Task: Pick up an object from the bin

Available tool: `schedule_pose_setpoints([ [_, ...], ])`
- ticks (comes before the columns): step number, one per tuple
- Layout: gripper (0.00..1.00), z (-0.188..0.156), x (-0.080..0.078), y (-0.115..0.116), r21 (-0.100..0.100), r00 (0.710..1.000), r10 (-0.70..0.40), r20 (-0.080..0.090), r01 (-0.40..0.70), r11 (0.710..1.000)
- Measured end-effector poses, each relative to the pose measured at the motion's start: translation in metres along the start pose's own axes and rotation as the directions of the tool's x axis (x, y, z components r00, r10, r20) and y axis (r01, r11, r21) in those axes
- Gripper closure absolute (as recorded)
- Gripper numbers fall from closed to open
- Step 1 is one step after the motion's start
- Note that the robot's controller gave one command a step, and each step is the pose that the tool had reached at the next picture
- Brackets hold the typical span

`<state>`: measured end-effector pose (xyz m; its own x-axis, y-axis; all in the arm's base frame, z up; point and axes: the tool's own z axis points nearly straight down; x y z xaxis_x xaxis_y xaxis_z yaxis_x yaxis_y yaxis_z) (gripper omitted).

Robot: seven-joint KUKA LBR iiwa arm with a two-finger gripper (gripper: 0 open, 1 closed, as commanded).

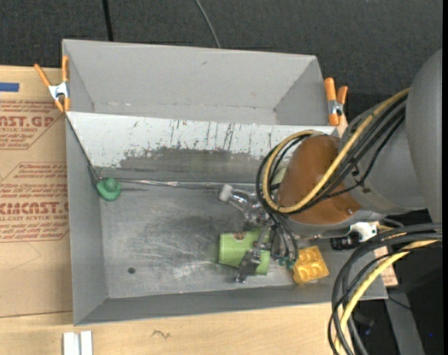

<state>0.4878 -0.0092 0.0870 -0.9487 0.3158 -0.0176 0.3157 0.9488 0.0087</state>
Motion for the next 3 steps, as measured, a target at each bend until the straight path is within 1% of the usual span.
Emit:
schedule_pose_setpoints([
  [1,0.00,-0.015,0.004,-0.010,0.010,0.991,0.132,-0.017,-0.131,0.991],
  [2,1.00,-0.001,0.001,-0.003,0.001,0.999,0.029,-0.019,-0.029,1.000],
  [3,1.00,0.001,0.002,-0.002,-0.001,0.999,0.028,-0.018,-0.028,1.000],
])
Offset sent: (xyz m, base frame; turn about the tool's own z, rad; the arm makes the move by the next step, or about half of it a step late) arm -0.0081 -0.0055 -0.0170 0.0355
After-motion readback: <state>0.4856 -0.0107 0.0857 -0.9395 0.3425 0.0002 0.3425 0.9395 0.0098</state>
